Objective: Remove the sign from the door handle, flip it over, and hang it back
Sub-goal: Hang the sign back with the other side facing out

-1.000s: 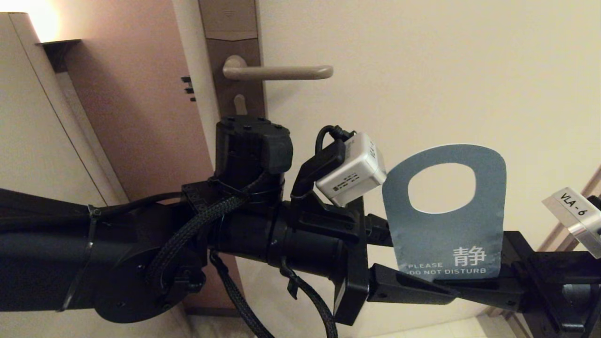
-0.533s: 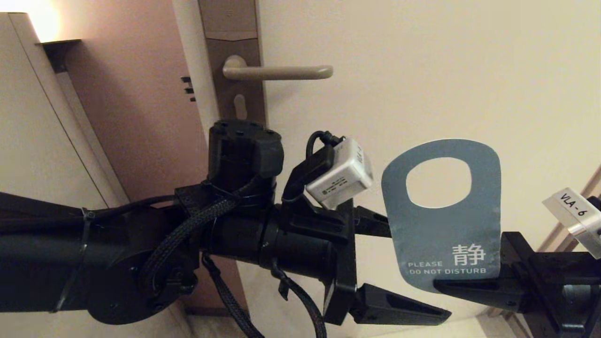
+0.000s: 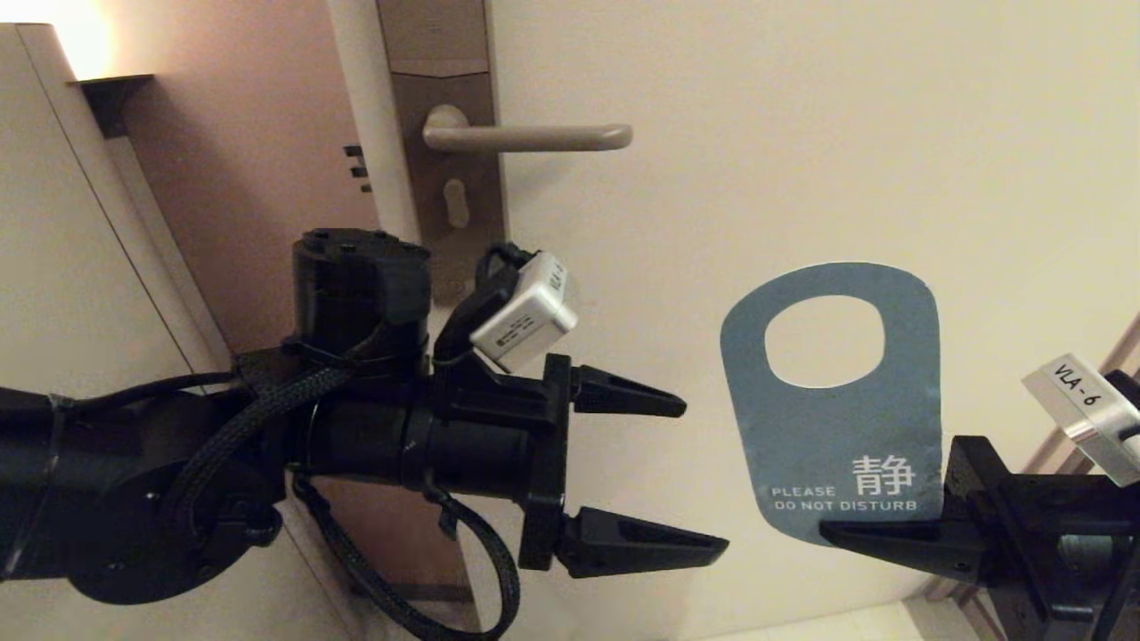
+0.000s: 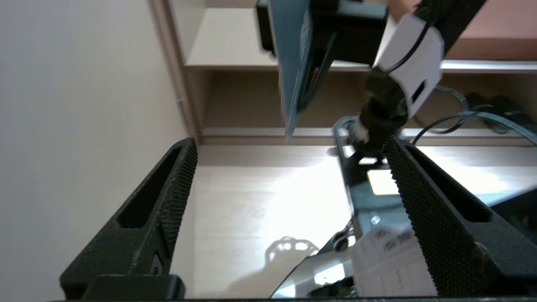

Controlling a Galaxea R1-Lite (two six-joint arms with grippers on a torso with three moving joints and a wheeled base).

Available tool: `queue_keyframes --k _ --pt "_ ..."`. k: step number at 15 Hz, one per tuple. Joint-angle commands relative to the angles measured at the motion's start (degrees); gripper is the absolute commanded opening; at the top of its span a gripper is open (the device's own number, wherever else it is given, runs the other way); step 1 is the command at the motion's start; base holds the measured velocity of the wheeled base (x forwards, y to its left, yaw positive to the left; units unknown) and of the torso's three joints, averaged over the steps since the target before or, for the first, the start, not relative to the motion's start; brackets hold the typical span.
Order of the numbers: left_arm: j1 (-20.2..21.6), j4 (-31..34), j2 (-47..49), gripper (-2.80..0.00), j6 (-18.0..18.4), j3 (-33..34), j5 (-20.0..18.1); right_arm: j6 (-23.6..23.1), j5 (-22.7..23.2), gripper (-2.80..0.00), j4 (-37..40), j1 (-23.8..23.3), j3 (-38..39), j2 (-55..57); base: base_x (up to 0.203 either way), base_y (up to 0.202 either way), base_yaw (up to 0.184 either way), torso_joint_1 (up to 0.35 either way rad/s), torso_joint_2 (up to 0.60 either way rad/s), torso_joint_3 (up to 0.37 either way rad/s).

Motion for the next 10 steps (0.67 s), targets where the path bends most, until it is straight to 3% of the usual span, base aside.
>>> queue_keyframes --k 1,6,7,10 --pt "2.1 -0.2 -2.5 0.0 0.7 2.2 -0.2 -0.1 -0.2 -2.8 -0.2 0.0 0.0 0.1 0.0 0.0 0.0 0.0 0.0 0.0" --pt "6.7 -0.2 -7.0 0.0 1.7 7.1 -0.1 0.0 -2.6 -2.8 -0.2 -0.1 0.8 -0.3 0.0 0.0 0.0 0.0 0.0 0.0" --pt "7.4 -0.2 -7.8 -2.8 1.7 7.9 -0.1 0.0 -2.9 -2.8 -0.2 -0.2 1.0 -0.5 0.0 0.0 0.0 0.0 0.0 0.0" --pt "8.7 -0.2 -10.4 -2.8 1.7 9.9 0.1 0.0 -3.9 -2.8 -0.2 -0.9 1.1 -0.5 0.0 0.0 0.0 0.0 0.0 0.0"
